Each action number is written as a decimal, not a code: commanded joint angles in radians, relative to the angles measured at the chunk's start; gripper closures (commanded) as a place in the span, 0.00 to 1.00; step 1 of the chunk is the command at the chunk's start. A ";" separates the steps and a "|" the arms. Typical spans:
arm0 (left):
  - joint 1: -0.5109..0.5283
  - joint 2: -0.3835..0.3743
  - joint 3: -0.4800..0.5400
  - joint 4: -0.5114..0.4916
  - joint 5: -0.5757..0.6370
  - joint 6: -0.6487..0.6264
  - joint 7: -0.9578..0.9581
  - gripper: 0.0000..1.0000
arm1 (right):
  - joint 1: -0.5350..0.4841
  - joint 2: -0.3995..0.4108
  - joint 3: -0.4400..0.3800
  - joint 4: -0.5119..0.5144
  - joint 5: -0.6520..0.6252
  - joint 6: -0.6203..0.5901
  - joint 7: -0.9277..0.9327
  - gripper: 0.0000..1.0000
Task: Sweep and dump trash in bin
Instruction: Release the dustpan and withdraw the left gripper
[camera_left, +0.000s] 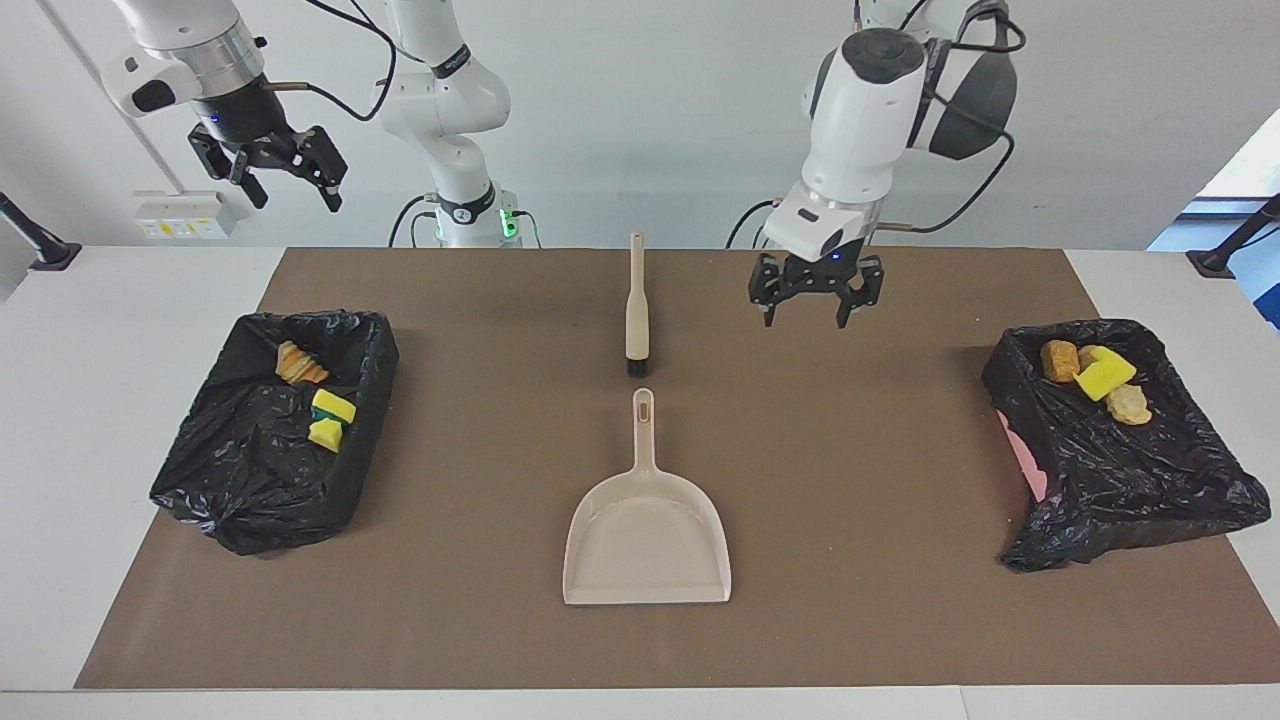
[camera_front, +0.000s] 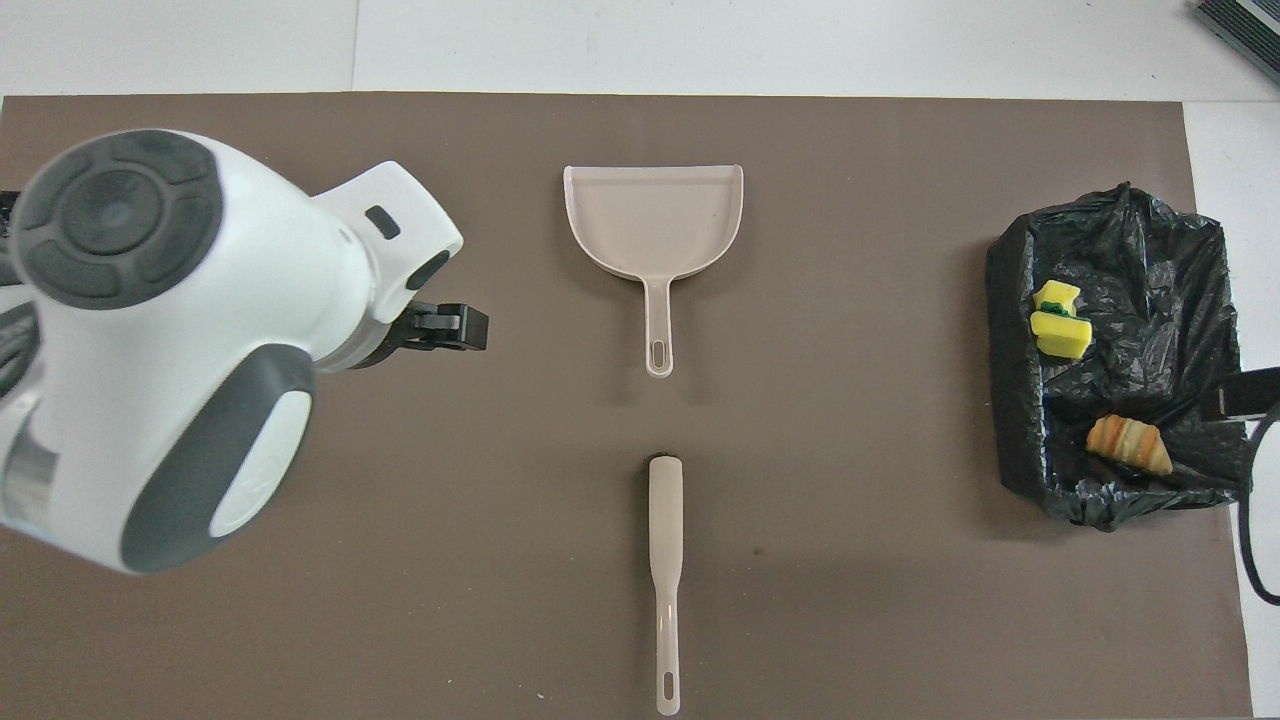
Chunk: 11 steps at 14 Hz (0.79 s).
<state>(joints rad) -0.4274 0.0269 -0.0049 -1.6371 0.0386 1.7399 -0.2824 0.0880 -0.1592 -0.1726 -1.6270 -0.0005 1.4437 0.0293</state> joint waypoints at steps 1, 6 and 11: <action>0.077 -0.105 0.000 -0.041 -0.032 -0.075 0.177 0.00 | 0.007 -0.019 -0.002 -0.020 -0.013 0.012 0.009 0.00; 0.217 -0.108 0.012 0.135 -0.077 -0.259 0.324 0.00 | 0.007 -0.017 -0.002 -0.020 -0.013 0.012 0.009 0.00; 0.272 -0.033 0.026 0.249 -0.088 -0.324 0.353 0.00 | 0.007 -0.017 -0.002 -0.020 -0.013 0.012 0.009 0.00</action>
<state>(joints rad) -0.1621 -0.0644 0.0282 -1.4701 -0.0323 1.4738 0.0581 0.0884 -0.1592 -0.1726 -1.6270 -0.0005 1.4437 0.0293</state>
